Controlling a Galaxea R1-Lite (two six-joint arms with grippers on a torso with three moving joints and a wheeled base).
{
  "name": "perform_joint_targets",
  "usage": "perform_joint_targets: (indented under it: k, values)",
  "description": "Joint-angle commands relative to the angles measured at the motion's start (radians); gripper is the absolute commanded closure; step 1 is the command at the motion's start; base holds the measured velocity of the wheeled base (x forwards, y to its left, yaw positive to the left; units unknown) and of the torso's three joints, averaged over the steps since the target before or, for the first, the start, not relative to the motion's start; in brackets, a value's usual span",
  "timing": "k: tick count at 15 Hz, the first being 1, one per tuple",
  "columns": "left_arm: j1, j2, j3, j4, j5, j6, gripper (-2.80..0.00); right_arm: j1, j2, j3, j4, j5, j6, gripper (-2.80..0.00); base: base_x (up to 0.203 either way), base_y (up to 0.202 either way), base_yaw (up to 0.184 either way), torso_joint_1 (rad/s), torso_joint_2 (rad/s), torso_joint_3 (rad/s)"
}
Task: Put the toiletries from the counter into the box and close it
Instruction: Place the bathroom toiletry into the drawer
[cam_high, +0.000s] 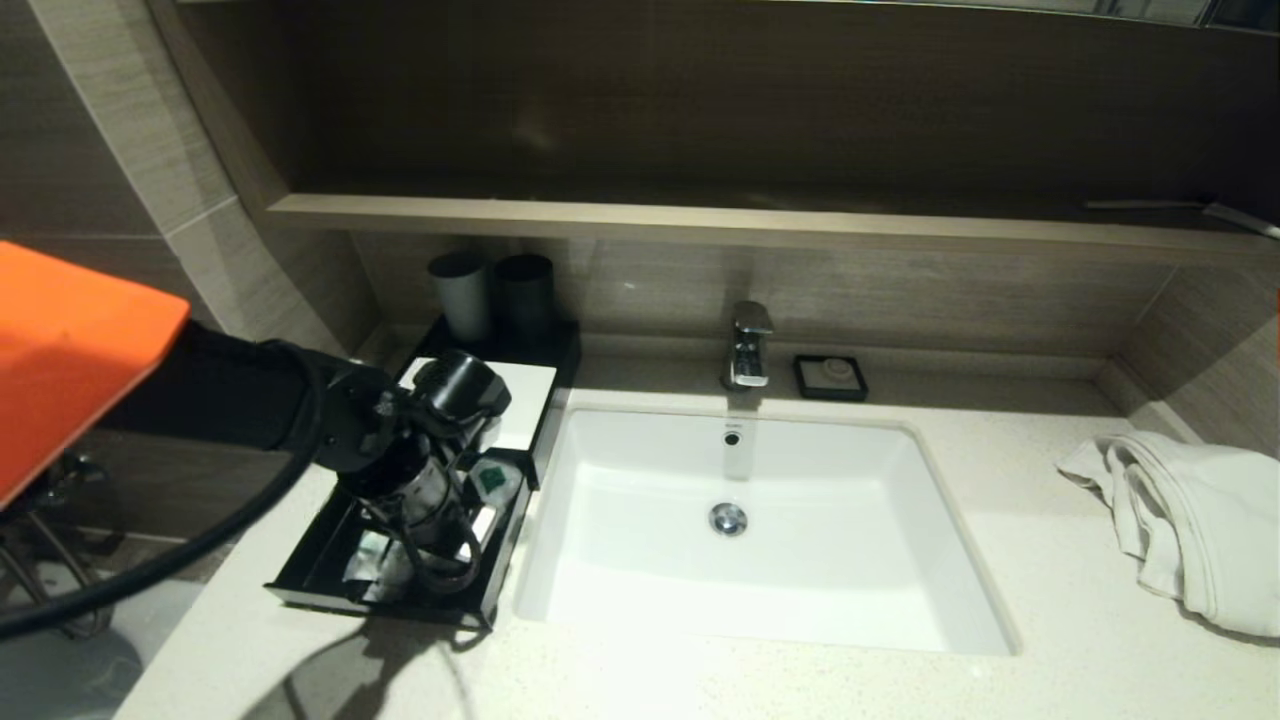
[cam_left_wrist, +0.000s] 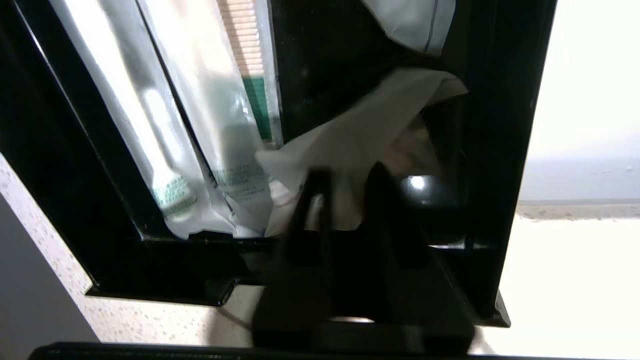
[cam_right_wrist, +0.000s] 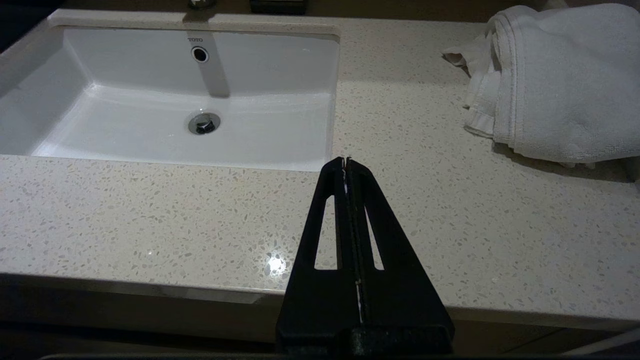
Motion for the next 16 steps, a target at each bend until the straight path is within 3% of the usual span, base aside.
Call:
perform_joint_targets:
  k: [1, 6, 11, 15, 16]
  values:
    - [0.000, 0.012, -0.005, -0.001, 0.002, 0.002, -2.80, 0.000, 0.000, 0.000, 0.000, 0.000, 0.000, 0.00, 0.000, 0.000, 0.000, 0.000, 0.00, 0.000]
    - [0.001, -0.015, -0.013, 0.000, 0.003, -0.001, -2.80, 0.000, 0.000, 0.000, 0.000, 0.000, 0.000, 0.00, 0.000, 0.000, 0.000, 0.000, 0.00, 0.000]
    - [0.001, -0.189, 0.003, 0.026, 0.005, -0.001, -2.80, 0.000, 0.000, 0.000, 0.000, 0.000, 0.000, 0.00, 0.000, 0.000, 0.000, 0.000, 0.00, 0.000]
    - [0.001, -0.339, 0.138, 0.059, 0.002, -0.010, -2.80, 0.000, 0.000, 0.000, 0.000, 0.000, 0.000, 0.00, 0.000, 0.000, 0.000, 0.000, 0.00, 0.000]
    - [0.002, -0.370, 0.176, 0.057, 0.001, -0.014, 0.00, 0.000, 0.000, 0.000, 0.000, 0.000, 0.000, 0.00, 0.000, 0.000, 0.000, 0.000, 0.00, 0.000]
